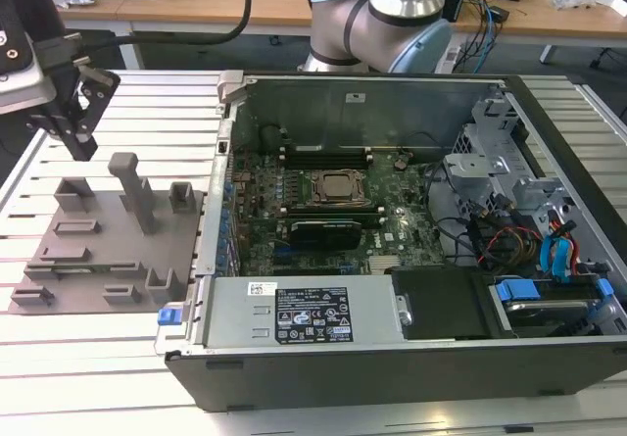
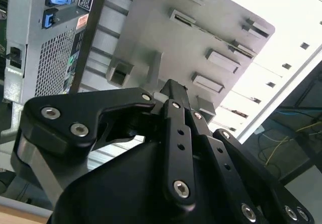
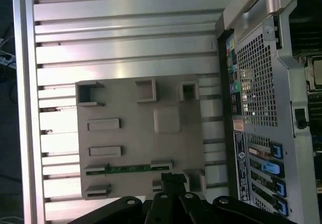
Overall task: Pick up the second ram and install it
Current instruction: 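Reach for the second ram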
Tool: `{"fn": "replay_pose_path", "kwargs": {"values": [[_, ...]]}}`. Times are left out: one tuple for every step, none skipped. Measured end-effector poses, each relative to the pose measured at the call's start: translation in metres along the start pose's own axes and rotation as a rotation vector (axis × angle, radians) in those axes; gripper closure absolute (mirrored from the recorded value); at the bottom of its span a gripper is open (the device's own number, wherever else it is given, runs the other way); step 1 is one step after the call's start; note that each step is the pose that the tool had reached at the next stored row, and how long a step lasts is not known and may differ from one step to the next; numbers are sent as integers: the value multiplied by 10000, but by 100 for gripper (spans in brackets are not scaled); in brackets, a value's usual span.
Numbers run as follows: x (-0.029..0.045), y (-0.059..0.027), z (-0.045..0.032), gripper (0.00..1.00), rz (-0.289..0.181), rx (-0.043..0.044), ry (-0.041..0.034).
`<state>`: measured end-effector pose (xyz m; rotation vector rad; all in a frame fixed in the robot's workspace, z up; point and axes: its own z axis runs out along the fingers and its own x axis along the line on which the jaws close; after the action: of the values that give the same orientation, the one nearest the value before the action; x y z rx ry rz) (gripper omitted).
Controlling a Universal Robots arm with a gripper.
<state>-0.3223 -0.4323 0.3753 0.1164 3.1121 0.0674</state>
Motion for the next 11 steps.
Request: {"fn": "replay_pose_path", "kwargs": {"values": [[5,-18,4,89,0,0,0],[11,-38,8,89,0,1,0],[22,-71,15,89,0,1,0],[32,-100,23,89,1,1,-1],[41,-133,31,89,0,2,0],[52,-171,41,89,0,2,0],[60,-198,49,89,0,2,-1],[67,-231,56,89,0,2,0],[76,-264,65,89,0,2,0],[83,-290,72,89,0,2,0],[87,-308,77,89,0,2,0]]}}
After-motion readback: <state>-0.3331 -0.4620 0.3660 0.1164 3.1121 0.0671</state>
